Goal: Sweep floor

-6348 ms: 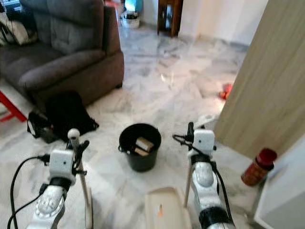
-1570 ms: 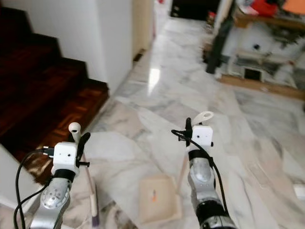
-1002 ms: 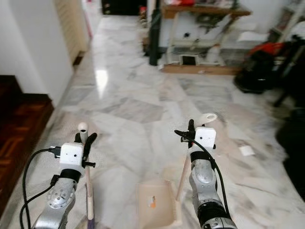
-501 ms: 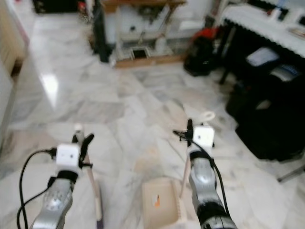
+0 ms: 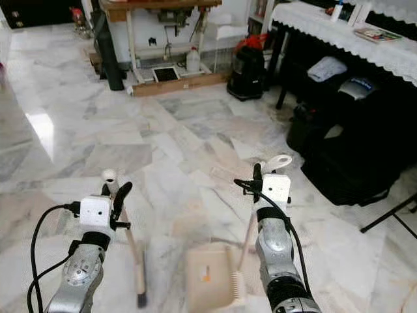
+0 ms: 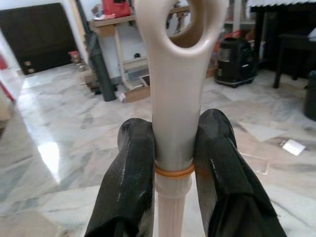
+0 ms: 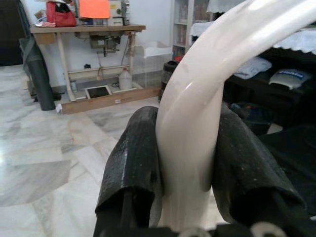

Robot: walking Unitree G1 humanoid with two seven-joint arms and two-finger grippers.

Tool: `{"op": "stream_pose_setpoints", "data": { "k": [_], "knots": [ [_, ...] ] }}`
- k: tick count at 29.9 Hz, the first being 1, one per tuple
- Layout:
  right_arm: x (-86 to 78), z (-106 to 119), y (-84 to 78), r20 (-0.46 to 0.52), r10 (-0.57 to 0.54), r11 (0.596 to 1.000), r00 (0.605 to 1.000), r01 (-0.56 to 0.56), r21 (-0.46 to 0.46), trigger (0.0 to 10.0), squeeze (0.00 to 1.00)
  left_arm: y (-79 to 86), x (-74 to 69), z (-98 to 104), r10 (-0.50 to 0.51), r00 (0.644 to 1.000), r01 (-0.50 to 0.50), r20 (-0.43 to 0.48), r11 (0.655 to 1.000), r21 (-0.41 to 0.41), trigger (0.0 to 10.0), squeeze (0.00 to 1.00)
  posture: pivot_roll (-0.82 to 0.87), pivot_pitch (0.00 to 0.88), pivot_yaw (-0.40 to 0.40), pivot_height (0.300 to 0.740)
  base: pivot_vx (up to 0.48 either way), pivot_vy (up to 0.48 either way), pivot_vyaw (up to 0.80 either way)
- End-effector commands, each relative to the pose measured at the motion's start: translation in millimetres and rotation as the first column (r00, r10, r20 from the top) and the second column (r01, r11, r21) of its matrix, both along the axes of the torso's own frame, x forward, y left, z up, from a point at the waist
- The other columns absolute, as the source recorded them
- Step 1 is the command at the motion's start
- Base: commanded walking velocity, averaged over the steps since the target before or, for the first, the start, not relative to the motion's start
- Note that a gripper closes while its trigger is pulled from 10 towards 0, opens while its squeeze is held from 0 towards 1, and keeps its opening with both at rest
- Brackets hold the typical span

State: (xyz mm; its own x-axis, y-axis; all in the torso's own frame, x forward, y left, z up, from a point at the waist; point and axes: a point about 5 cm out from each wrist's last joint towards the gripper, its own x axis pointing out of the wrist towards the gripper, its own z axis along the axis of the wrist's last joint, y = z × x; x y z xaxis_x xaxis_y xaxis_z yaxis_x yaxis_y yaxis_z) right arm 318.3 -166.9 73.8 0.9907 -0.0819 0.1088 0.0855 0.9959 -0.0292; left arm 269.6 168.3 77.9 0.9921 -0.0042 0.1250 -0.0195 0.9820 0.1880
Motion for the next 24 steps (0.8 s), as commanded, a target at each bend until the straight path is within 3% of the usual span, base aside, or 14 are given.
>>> {"op": "stream_pose_setpoints", "data": {
  "k": [1, 24],
  "knots": [
    [4.0, 11.4, -2.0, 0.053, 0.001, 1.000, 0.999, 0.000, -0.014, 10.0, 0.00, 0.4, 2.4, 7.2, 0.004, 1.000, -0.004, 0.030, 1.000, 0.008, 10.0, 0.00, 0.10, 0.009, -0.025, 0.740, 0.270, 0.000, 0.00],
    [4.1, 10.7, -0.4, 0.046, 0.010, 1.000, 0.999, -0.010, -0.001, 10.0, 0.00, 7.0, 3.1, 8.8, 0.037, 0.999, -0.037, 0.036, 0.999, 0.017, 10.0, 0.00, 0.10, 0.018, -0.024, 0.740, 0.291, 0.000, -0.04]
  ]
}}
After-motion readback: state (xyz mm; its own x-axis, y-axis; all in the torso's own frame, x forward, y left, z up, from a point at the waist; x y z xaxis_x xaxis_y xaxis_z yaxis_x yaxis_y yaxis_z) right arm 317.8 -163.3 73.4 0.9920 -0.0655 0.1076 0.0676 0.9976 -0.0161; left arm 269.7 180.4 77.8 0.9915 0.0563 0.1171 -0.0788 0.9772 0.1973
